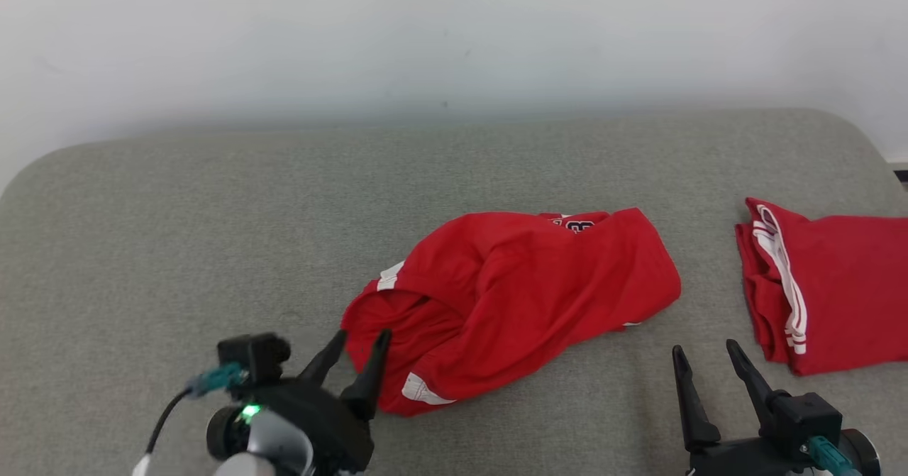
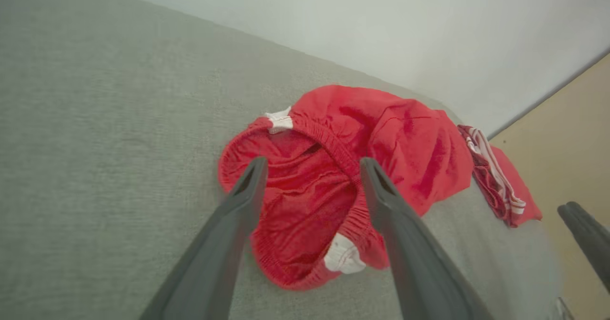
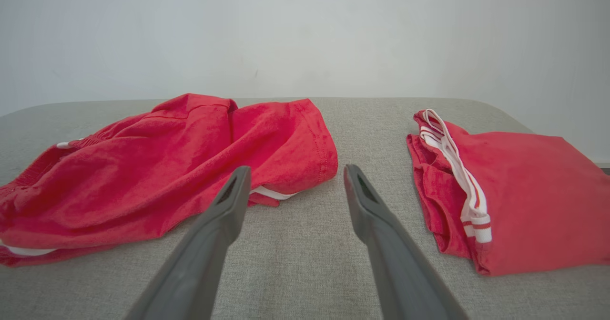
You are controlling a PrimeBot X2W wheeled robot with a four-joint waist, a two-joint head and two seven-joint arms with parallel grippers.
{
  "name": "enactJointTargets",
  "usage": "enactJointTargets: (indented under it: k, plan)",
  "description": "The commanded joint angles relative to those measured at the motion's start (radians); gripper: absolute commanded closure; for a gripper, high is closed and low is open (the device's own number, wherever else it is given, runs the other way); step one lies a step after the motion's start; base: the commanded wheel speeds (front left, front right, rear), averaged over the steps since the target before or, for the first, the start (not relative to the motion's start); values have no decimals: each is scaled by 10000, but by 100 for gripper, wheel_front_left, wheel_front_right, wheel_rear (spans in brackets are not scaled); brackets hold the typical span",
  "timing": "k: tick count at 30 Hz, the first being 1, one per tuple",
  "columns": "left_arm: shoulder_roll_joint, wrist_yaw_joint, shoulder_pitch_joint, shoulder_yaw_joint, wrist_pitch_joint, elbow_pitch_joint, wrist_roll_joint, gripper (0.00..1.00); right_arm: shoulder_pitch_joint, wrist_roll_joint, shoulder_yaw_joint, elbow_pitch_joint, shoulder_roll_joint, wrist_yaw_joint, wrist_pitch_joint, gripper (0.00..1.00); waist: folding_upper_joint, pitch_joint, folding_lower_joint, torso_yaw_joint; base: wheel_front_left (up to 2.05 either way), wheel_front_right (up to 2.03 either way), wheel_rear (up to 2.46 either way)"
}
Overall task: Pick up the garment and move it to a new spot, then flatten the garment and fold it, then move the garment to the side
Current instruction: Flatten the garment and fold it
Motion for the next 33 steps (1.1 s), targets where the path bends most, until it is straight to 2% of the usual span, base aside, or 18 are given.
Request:
enactJointTargets:
  k: [1,6,13,18,28,33]
  plan:
    - [17,-26,-410,-224,394,324,-279,0,-91,61,49,-37,-2,-26,7,0,0,107,1,-271,0,0,0]
    - [18,56,-1516,-683,1191,1452,-961,0,-315,122,246,-61,-2,-26,-25,0,0,395,1,-846,0,0,0]
    - [19,501,-2501,-852,933,2710,-905,0,-569,213,444,41,48,-26,-124,0,0,821,1,-1558,0,0,0]
    - [45,795,-2872,-801,949,3334,-891,0,-678,281,419,138,58,-26,-223,0,0,969,1,-1815,0,0,0]
    - [164,740,-3679,-858,444,4158,-706,0,-875,366,416,318,121,-26,-382,0,0,1253,1,-2035,0,0,0]
    - [104,449,-3817,-1150,405,4212,-831,0,-977,410,415,440,161,-26,-446,0,0,1281,1,-1978,0,0,0]
